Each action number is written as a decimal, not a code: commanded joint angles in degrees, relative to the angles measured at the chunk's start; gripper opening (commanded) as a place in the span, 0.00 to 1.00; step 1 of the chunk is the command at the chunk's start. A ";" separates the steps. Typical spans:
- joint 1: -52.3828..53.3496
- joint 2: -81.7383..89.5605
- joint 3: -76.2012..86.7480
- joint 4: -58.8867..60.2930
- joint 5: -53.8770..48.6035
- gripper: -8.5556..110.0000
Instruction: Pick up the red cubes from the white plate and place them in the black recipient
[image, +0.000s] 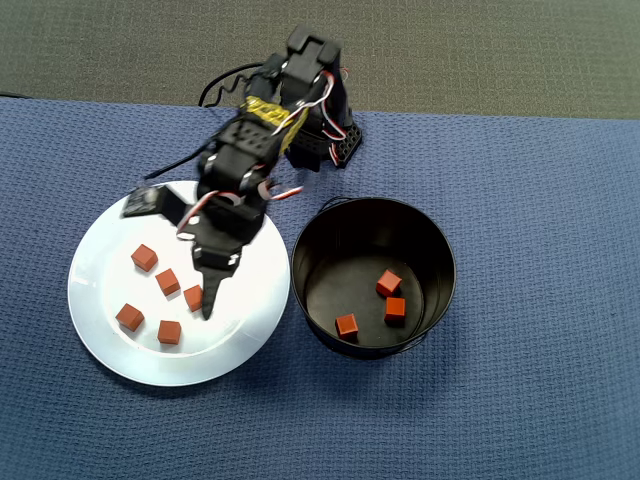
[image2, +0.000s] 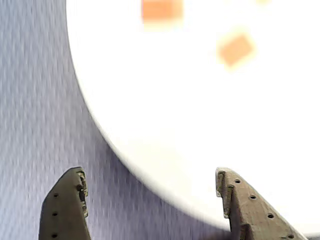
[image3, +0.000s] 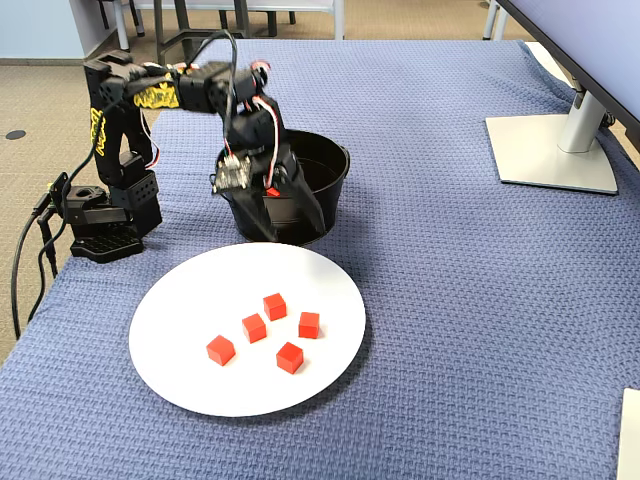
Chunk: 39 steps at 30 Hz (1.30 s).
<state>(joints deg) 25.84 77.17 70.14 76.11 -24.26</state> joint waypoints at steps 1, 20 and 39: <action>3.87 -7.21 -12.83 2.64 -3.96 0.30; 6.59 -31.38 -34.10 4.57 -5.98 0.28; 6.77 -43.59 -49.83 7.29 -5.80 0.24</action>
<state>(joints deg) 32.17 32.87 24.70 82.71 -29.97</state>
